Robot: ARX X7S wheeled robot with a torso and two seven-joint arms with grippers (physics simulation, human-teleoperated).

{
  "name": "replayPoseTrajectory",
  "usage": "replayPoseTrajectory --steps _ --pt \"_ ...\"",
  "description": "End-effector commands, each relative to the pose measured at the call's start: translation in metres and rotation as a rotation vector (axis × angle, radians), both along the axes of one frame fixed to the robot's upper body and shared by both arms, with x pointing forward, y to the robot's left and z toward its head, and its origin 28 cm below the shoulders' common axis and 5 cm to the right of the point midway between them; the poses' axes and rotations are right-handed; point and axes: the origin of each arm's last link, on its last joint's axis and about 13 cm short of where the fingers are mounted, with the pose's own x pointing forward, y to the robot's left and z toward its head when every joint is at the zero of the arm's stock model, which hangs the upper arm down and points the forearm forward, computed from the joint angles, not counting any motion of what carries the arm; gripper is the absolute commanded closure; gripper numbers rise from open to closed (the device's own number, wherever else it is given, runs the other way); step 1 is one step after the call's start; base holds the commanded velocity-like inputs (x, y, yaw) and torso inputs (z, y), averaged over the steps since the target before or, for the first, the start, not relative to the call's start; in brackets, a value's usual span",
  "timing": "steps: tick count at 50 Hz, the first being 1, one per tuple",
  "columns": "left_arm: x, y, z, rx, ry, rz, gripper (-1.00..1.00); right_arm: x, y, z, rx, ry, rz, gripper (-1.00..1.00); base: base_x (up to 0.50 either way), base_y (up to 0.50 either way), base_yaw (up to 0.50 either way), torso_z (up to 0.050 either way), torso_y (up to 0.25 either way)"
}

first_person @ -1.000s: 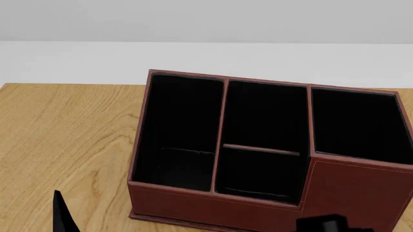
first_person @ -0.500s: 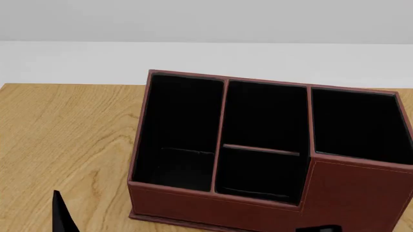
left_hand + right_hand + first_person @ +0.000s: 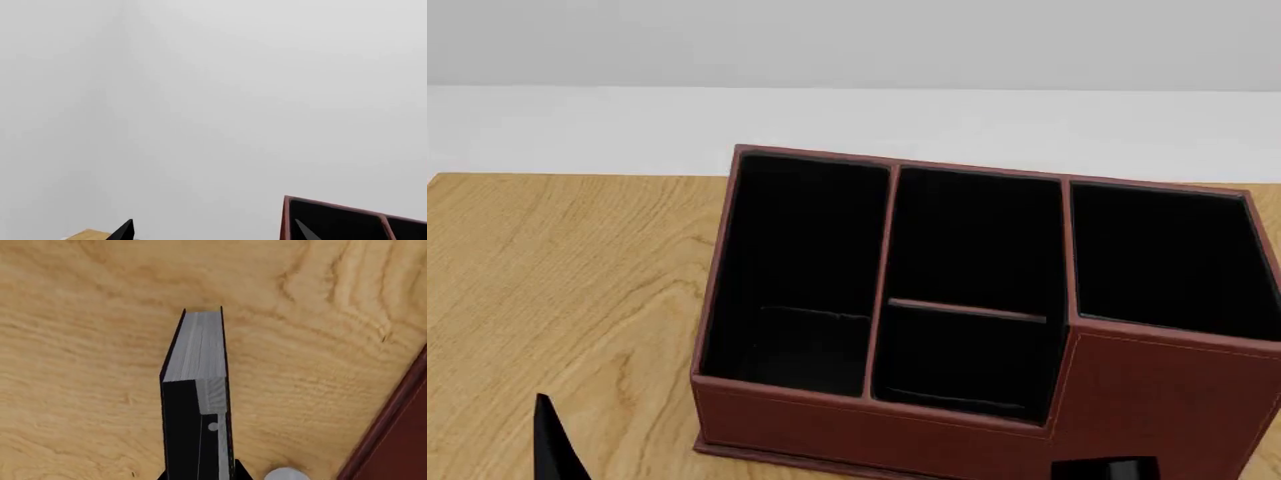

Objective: Pick up the book and place it in the front compartment of the caddy.

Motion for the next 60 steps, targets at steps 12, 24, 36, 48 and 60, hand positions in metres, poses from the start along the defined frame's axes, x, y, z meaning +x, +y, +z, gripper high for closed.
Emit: replayPoseTrajectory --steps 12,24,36,48,60 --pt "0.0 0.0 0.0 0.0 -0.008 0.004 -1.0 -0.011 0.012 0.052 0.124 -0.138 0.048 1.0 0.0 0.0 0.0 0.0 0.0" --pt "0.0 0.0 0.0 -0.001 -0.009 0.001 -1.0 -0.018 0.023 0.089 0.247 -0.275 0.12 1.0 0.0 0.0 0.0 0.0 0.0" --pt "0.0 0.0 0.0 -0.002 -0.009 0.0 -1.0 -0.02 0.026 0.116 0.267 -0.416 0.16 1.0 0.0 0.0 0.0 0.0 0.0" --pt "0.0 0.0 0.0 -0.008 -0.006 -0.001 -1.0 -0.026 0.025 0.162 0.277 -0.611 0.178 1.0 0.0 0.0 0.0 0.0 0.001" --pt "0.0 0.0 0.0 -0.012 -0.01 0.002 -1.0 -0.004 0.037 0.2 0.294 -0.786 0.215 1.0 0.0 0.0 0.0 0.0 0.0"
